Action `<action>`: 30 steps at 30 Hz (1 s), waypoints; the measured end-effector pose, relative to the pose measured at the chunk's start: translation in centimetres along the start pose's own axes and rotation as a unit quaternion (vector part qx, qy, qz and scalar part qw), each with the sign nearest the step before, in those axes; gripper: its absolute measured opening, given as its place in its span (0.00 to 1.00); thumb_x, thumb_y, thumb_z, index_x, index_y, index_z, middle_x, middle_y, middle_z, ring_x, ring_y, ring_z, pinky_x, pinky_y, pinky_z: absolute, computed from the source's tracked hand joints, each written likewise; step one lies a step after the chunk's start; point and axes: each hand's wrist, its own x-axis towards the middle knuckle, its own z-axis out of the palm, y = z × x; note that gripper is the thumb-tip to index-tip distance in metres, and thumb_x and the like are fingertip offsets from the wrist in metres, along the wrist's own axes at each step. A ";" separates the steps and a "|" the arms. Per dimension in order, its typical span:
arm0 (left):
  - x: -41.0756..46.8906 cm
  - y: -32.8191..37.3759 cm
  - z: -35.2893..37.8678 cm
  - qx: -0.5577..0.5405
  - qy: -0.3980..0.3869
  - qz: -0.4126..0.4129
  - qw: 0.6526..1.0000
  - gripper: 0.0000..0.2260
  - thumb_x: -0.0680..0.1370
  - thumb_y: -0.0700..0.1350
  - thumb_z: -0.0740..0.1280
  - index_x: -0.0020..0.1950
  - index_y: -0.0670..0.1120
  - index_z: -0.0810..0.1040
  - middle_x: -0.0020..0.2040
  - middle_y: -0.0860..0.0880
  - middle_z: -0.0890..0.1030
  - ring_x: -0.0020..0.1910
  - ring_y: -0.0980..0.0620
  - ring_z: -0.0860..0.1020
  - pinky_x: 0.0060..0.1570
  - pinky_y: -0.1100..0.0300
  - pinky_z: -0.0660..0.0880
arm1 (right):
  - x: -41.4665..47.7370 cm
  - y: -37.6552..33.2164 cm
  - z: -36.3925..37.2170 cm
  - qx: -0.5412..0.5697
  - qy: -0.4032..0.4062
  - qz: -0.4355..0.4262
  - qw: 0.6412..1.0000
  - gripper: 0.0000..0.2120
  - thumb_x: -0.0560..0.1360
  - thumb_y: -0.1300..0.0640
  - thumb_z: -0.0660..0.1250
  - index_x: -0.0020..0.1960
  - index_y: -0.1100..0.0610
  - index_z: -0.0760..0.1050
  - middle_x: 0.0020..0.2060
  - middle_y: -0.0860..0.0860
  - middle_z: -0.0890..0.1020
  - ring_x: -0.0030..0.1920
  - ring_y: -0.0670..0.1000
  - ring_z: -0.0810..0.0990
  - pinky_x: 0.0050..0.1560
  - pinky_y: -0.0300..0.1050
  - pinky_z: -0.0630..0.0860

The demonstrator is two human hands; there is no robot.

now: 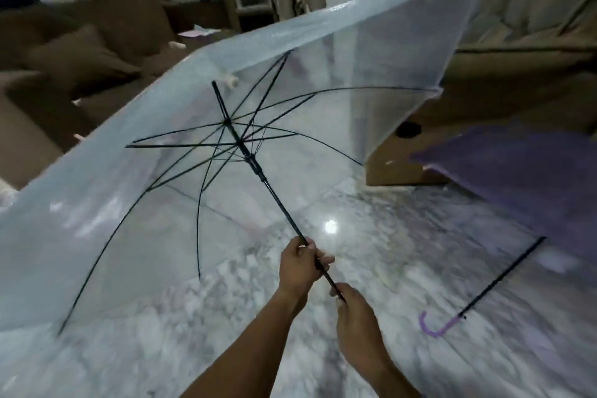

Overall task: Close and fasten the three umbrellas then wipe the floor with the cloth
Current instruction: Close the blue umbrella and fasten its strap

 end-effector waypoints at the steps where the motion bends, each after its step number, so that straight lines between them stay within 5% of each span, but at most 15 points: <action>1: -2.0 3.5 -0.1 -0.017 0.000 -0.010 1.000 0.07 0.85 0.36 0.57 0.50 0.40 0.73 0.38 0.44 0.76 0.41 0.43 0.85 0.46 0.50 0.80 | -1.6 -3.6 -2.0 -0.012 0.000 0.002 1.000 0.14 0.83 0.63 0.54 0.53 0.45 0.73 0.47 0.45 0.78 0.39 0.42 0.75 0.37 0.34 0.68; 5: -10.0 17.8 -0.2 -0.048 -0.010 -0.040 0.998 0.07 0.84 0.36 0.58 0.51 0.41 0.74 0.39 0.43 0.78 0.38 0.44 0.84 0.40 0.54 0.81 | -7.7 -18.5 -10.4 -0.061 0.026 -0.009 0.998 0.13 0.83 0.62 0.56 0.53 0.46 0.75 0.50 0.43 0.79 0.48 0.45 0.77 0.45 0.33 0.70; 11: -19.9 36.7 -0.1 -0.061 -0.085 -0.038 0.994 0.07 0.84 0.37 0.58 0.53 0.43 0.75 0.41 0.44 0.81 0.37 0.47 0.82 0.30 0.63 0.78 | -15.7 -38.5 -20.5 -0.183 0.123 0.012 0.975 0.14 0.82 0.58 0.58 0.62 0.48 0.78 0.57 0.48 0.81 0.59 0.53 0.79 0.57 0.49 0.74; 16: -23.7 45.3 -0.1 -0.056 -0.159 -0.045 0.985 0.08 0.82 0.39 0.61 0.47 0.40 0.78 0.40 0.43 0.82 0.30 0.51 0.78 0.32 0.61 0.78 | -20.1 -47.6 -24.9 -0.237 0.208 0.013 0.949 0.17 0.79 0.60 0.59 0.64 0.51 0.78 0.58 0.54 0.82 0.61 0.59 0.78 0.58 0.51 0.74; 19: -26.2 49.2 -0.3 -0.072 -0.188 -0.033 0.979 0.06 0.84 0.41 0.60 0.53 0.42 0.76 0.44 0.45 0.83 0.31 0.52 0.80 0.31 0.61 0.77 | -23.0 -50.3 -25.8 -0.233 0.237 0.039 0.942 0.15 0.79 0.57 0.58 0.61 0.50 0.79 0.55 0.53 0.82 0.58 0.59 0.79 0.55 0.53 0.76; 24: -31.7 53.2 -1.6 -0.121 -0.249 0.003 0.961 0.09 0.86 0.41 0.58 0.63 0.39 0.72 0.53 0.42 0.81 0.29 0.51 0.83 0.27 0.62 0.80 | -29.3 -52.7 -24.5 -0.145 0.336 0.038 0.930 0.07 0.78 0.57 0.63 0.50 0.52 0.80 0.45 0.50 0.85 0.49 0.55 0.81 0.46 0.50 0.75; 30: -42.1 52.1 -2.6 -0.084 -0.363 0.054 0.927 0.12 0.87 0.43 0.54 0.68 0.45 0.70 0.37 0.47 0.72 0.20 0.58 0.72 0.21 0.66 0.72 | -40.0 -56.1 -20.4 0.169 0.420 0.072 0.889 0.11 0.76 0.69 0.66 0.46 0.56 0.84 0.31 0.45 0.81 0.34 0.48 0.79 0.40 0.44 0.77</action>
